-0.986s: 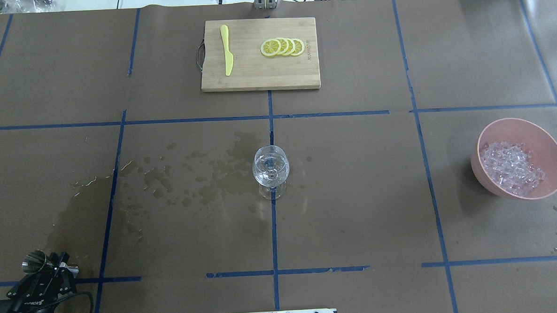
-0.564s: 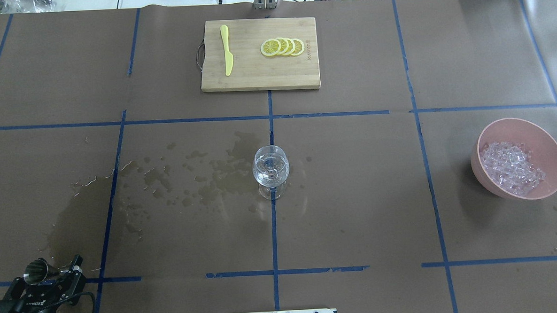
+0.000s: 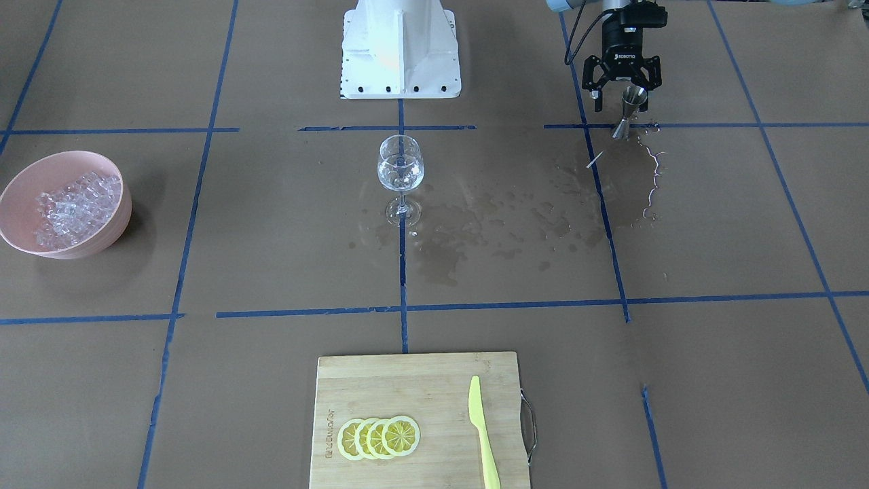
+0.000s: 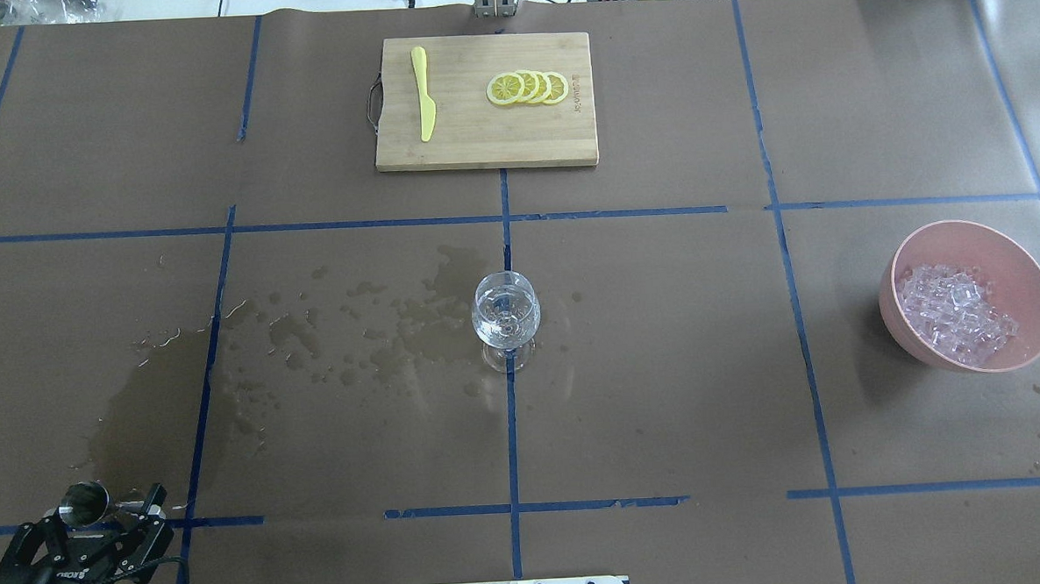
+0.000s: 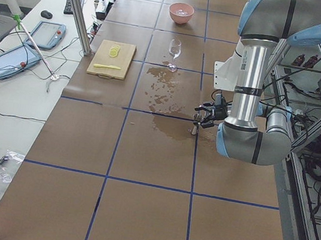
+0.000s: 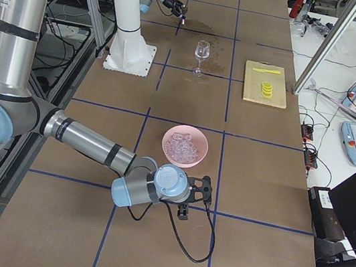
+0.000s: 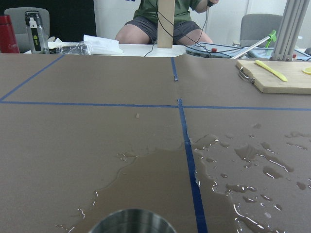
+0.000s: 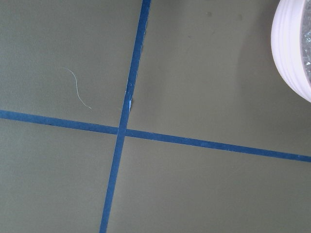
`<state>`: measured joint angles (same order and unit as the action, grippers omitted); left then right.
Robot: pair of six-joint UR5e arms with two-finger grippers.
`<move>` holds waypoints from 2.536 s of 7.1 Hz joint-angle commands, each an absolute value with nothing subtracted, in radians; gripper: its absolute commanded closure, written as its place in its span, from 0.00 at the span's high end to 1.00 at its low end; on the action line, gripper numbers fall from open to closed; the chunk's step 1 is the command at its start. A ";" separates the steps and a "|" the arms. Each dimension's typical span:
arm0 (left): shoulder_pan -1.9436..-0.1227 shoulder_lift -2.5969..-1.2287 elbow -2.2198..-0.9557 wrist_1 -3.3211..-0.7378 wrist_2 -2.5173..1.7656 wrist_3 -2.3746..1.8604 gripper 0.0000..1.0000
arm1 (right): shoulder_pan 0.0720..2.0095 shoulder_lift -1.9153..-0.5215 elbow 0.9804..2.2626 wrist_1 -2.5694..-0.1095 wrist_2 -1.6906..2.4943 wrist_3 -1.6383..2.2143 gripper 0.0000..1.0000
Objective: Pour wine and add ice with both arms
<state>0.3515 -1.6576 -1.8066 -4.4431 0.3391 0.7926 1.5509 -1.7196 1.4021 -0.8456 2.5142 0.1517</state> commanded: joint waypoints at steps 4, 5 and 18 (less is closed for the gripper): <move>0.347 -1.631 -1.809 -4.442 0.353 0.815 1.00 | 1.551 -1.718 1.404 -0.847 2.514 0.153 1.00; 0.347 -1.615 -1.813 -4.442 0.366 0.815 1.00 | 1.551 -1.718 1.405 -0.845 2.514 0.159 1.00; 0.071 -1.786 -1.966 -4.283 0.362 0.816 1.00 | 1.551 -1.720 1.405 -0.844 2.516 0.161 1.00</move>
